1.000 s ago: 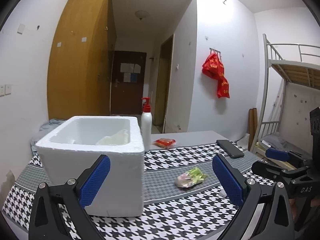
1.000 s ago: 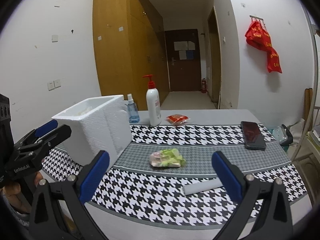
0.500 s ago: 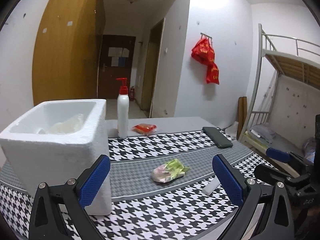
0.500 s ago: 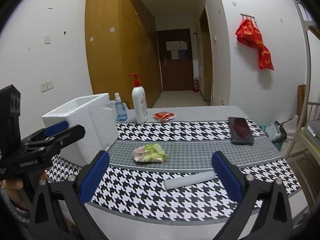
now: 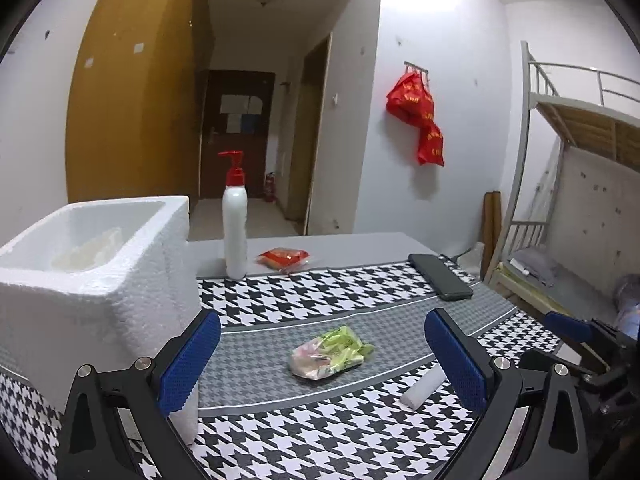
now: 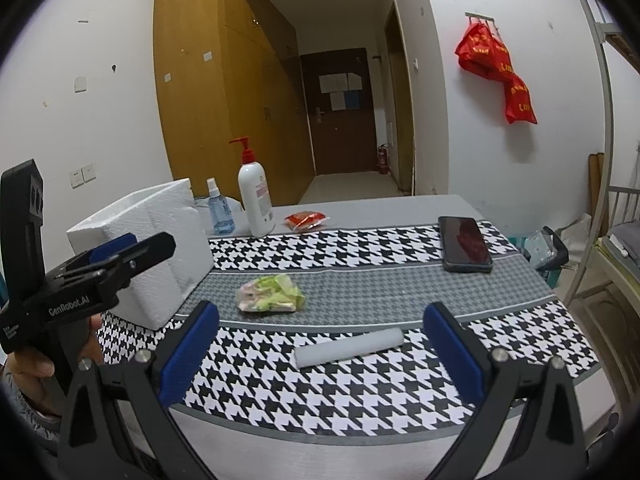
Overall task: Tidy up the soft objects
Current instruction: 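Move both tools back toward the green snack bag and foam tube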
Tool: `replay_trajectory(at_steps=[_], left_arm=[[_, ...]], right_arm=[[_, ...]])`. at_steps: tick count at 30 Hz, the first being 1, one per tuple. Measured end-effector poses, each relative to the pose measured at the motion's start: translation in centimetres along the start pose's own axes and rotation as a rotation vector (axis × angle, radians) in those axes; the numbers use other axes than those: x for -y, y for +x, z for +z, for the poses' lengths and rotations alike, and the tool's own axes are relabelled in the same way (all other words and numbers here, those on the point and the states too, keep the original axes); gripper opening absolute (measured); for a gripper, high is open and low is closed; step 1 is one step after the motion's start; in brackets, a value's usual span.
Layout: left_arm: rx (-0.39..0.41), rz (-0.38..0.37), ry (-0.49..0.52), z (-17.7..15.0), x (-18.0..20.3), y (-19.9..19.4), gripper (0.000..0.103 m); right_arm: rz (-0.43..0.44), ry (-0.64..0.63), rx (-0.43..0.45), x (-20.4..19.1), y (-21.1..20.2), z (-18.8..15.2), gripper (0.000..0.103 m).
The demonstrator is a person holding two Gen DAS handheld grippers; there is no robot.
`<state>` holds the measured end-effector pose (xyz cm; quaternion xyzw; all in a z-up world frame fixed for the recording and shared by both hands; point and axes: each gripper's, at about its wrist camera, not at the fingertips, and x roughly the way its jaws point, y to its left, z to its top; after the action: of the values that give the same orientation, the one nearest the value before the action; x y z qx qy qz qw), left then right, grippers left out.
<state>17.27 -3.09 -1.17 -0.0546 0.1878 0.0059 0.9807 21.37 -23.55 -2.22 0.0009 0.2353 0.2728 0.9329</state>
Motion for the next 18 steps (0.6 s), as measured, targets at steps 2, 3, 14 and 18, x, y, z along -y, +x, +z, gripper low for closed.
replay_trajectory(at_steps=[2,3,14,18], left_arm=[[-0.011,0.002,0.000,0.0,0.0,0.4,0.102],[-0.024,0.003,-0.002,0.1,0.0,0.7,0.102],[-0.105,-0.033,-0.022,0.1,0.2,3.0,0.102],[-0.102,-0.019,0.006,0.4,0.7,3.4,0.102]], right_arm=[[0.003,0.004,-0.003,0.2,0.1,0.0,0.103],[0.002,0.003,-0.006,0.3,0.2,-0.1,0.103],[0.021,-0.002,-0.046,0.8,1.5,-0.4,0.103],[0.024,-0.007,-0.065,1.0,2.1,-0.4,0.103]])
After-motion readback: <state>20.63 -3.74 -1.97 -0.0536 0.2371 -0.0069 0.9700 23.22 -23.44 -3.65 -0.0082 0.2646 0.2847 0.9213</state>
